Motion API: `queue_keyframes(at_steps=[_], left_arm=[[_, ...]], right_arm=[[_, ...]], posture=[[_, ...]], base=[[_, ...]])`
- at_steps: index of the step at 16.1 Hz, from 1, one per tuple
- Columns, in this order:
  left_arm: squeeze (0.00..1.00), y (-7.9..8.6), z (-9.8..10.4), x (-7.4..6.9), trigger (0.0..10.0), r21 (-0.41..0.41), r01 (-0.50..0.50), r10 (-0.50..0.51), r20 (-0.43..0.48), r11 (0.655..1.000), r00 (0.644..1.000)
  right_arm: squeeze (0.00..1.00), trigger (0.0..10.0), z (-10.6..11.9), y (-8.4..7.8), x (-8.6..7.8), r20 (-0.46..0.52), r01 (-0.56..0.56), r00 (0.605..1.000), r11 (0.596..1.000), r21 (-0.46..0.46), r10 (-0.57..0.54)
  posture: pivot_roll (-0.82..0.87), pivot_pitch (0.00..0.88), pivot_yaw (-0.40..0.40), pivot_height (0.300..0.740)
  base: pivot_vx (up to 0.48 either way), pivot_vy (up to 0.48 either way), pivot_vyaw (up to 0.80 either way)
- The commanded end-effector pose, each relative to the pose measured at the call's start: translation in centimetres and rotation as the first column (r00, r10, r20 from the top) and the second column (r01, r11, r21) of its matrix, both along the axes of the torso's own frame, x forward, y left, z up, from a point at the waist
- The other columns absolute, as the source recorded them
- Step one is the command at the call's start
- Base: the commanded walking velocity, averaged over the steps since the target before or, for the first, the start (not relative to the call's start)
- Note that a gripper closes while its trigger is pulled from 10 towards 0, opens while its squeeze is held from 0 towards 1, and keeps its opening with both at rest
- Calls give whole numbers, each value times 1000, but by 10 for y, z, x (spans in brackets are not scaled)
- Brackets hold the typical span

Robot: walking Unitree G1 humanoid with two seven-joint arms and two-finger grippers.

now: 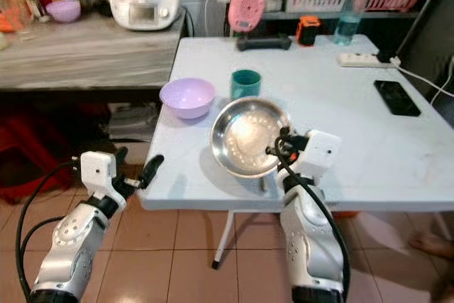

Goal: Setting the table

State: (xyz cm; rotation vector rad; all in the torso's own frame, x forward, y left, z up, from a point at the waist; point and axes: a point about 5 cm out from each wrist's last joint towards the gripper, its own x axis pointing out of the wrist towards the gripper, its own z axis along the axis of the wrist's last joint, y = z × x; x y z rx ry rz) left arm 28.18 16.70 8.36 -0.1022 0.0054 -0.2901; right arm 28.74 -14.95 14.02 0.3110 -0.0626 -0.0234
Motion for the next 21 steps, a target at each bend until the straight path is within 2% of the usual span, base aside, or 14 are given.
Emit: queue_keyframes(at_steps=[1,6,8,12,21], left_arm=[[0,6,2,1,10000,1,-26,26,10,1000,1000],[0,6,2,3,10000,1,-28,28,17,1000,999],[0,8,4,4,10000,6,-49,49,25,999,998],[0,23,3,4,10000,28,-130,129,30,991,991],[0,25,5,7,10000,40,-146,145,33,988,989]], right_arm=[[0,10000,8,4,-2,31,-11,999,1000,-9,12],[0,10000,14,3,-6,60,-12,998,999,-47,15],[0,10000,21,0,-12,96,-5,995,995,-97,14],[0,10000,17,-13,-29,85,0,996,981,-196,17],[0,10000,10,-17,-42,71,16,997,971,-237,1]], posture=[[-2,0,32,740],[-7,0,36,740],[-5,0,35,740],[-11,0,34,740],[-14,0,42,740]], base=[[0,390,0],[0,418,0],[0,416,0],[0,420,0],[0,430,0]])
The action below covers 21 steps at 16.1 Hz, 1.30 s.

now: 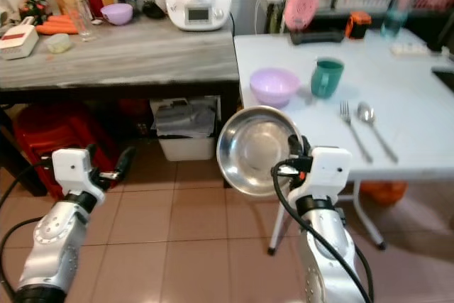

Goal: Setting the table

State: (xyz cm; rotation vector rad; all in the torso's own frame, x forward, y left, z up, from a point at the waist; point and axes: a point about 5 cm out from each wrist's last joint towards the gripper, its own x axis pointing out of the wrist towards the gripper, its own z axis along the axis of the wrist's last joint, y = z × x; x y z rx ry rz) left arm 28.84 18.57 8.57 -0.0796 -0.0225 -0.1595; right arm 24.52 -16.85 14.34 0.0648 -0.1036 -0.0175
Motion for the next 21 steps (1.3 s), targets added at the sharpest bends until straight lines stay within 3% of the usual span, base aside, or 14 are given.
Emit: queue_keyframes(at_steps=[1,11,13,15,21], left_arm=[[0,8,2,1,10000,31,-24,24,2,999,1000],[0,10,0,1,10000,47,-29,29,-6,998,1000],[0,10,0,2,10000,55,-46,47,-4,997,999],[0,9,2,2,10000,78,-46,46,12,996,999],[0,4,2,0,10000,72,15,-16,15,997,1000]], right_arm=[[0,10000,8,1,0,40,-1,999,1000,8,1],[0,10000,7,0,6,49,10,999,1000,-1,-10],[0,10000,8,-1,7,55,9,998,1000,1,-9],[0,10000,7,-1,7,53,11,999,1000,1,-11],[0,10000,7,1,5,59,15,998,1000,-2,-15]], posture=[[-12,0,44,740],[-2,0,43,740],[-2,0,47,740],[-4,0,47,740],[-10,0,54,740]], base=[[0,435,0],[0,449,0],[0,322,788],[0,0,744],[42,0,0]])
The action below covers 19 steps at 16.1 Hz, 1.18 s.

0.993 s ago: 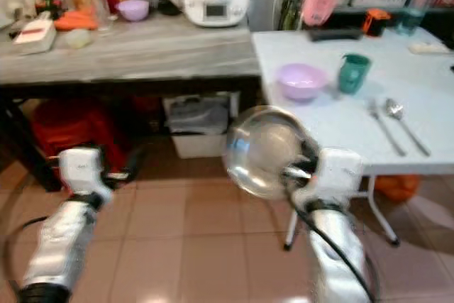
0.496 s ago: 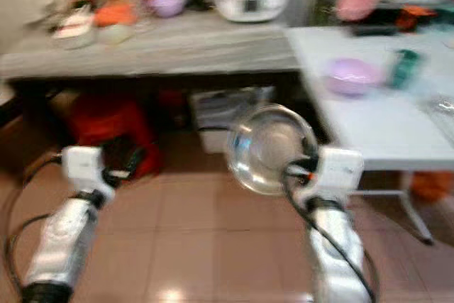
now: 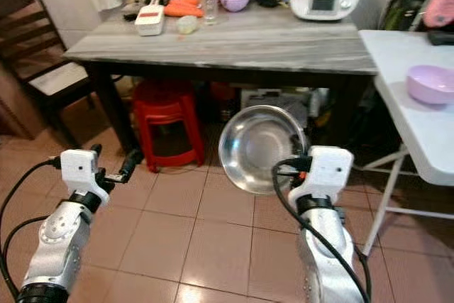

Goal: Setting the table

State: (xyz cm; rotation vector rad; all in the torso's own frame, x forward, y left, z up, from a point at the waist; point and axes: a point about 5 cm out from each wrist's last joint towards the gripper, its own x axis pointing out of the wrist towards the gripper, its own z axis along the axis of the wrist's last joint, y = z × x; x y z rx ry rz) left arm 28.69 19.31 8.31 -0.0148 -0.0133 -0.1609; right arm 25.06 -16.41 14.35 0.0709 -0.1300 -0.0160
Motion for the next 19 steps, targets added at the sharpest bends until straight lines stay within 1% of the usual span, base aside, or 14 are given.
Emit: queue_keyframes(at_steps=[1,2,5,9,12,18,19], left_arm=[[0,-4,5,2,10000,2,22,-22,20,1000,1000],[0,-5,5,2,10000,1,23,-23,20,1000,1000],[0,-5,4,1,10000,-2,31,-31,20,1000,999],[0,-6,4,1,10000,-1,31,-31,18,1000,999],[0,-7,4,0,10000,0,30,-30,18,1000,999],[0,-8,3,1,10000,1,34,-34,16,999,999],[0,-8,3,2,10000,2,36,-36,15,999,999]], right_arm=[[0,10000,6,-4,0,30,21,999,1000,-2,-21],[0,10000,6,-4,0,27,23,999,1000,-4,-23],[0,10000,5,-5,0,23,24,999,1000,-3,-24],[0,10000,7,-3,1,28,18,999,1000,-5,-17],[0,10000,8,-2,0,34,4,999,1000,-27,-3],[0,10000,8,-1,-1,39,0,999,1000,-28,1],[0,10000,9,0,-1,40,-9,999,1000,-26,10]], posture=[[-10,0,54,740],[-10,0,54,740],[-11,0,53,740],[-12,0,53,740],[-15,0,53,740],[-19,0,56,740],[-20,0,57,740]], base=[[292,0,0],[300,0,0],[328,0,-506],[352,0,0],[359,0,0],[367,0,0],[368,0,675]])
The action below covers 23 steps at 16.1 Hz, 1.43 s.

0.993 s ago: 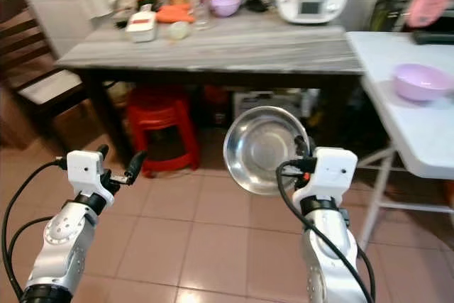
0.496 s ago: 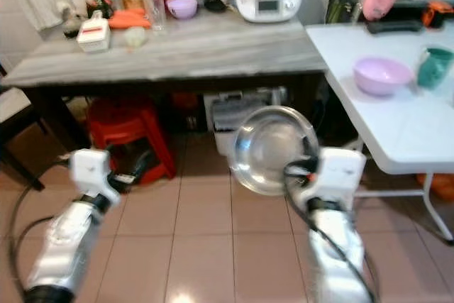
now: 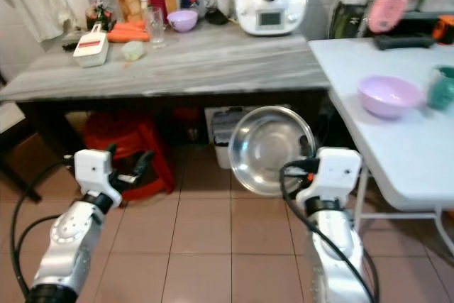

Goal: Setting the table

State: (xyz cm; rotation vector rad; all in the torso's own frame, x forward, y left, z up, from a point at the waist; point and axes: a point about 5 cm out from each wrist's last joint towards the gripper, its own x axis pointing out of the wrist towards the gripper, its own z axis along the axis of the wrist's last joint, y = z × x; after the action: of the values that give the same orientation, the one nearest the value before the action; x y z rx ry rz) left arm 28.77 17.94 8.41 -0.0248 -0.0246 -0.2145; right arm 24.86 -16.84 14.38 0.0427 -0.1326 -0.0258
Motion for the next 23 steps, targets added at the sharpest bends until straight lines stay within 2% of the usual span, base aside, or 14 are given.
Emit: queue_keyframes(at_steps=[1,12,14,23], left_arm=[[0,5,2,1,10000,11,-16,16,5,1000,1000],[0,2,2,2,10000,7,-6,6,7,1000,1000],[0,1,1,2,10000,5,-4,4,6,1000,1000],[0,-2,2,4,10000,4,6,-6,9,1000,1000]], right_arm=[[0,10000,9,5,1,40,-25,999,1000,0,24],[0,10000,9,4,2,41,-11,999,1000,4,11],[0,10000,9,4,2,40,-8,999,1000,6,8],[0,10000,10,3,1,53,-3,999,1000,-2,3]], posture=[[-20,0,57,740],[-20,0,55,740],[-21,0,57,740],[-25,0,64,740]], base=[[368,0,638],[372,0,44],[377,0,-522],[435,0,0]])
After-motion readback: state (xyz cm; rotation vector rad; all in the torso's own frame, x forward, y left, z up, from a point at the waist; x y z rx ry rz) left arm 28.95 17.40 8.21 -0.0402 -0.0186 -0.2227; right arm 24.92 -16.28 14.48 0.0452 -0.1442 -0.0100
